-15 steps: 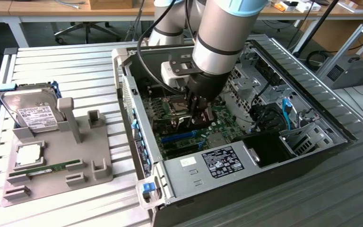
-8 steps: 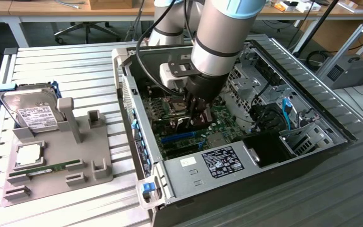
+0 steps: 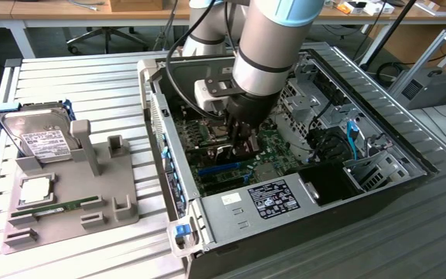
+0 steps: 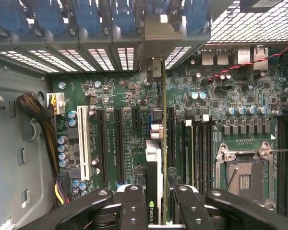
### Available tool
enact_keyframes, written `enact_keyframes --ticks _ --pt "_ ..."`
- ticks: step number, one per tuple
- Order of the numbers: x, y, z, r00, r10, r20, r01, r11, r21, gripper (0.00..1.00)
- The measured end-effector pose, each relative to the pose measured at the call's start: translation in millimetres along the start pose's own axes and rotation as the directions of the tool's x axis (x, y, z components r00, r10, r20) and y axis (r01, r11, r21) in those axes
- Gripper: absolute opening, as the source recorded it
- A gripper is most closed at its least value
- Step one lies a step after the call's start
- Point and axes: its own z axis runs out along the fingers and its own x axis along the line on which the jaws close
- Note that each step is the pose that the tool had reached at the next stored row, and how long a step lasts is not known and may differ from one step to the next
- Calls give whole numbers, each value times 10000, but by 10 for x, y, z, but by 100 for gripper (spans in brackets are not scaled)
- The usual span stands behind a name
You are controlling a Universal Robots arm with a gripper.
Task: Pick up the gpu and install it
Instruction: 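Insert the gpu into the slot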
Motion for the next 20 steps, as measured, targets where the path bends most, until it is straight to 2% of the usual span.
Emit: enact_keyframes --ticks 20 --pt "23 21 32 10000 0 0 0 10000 0 27"
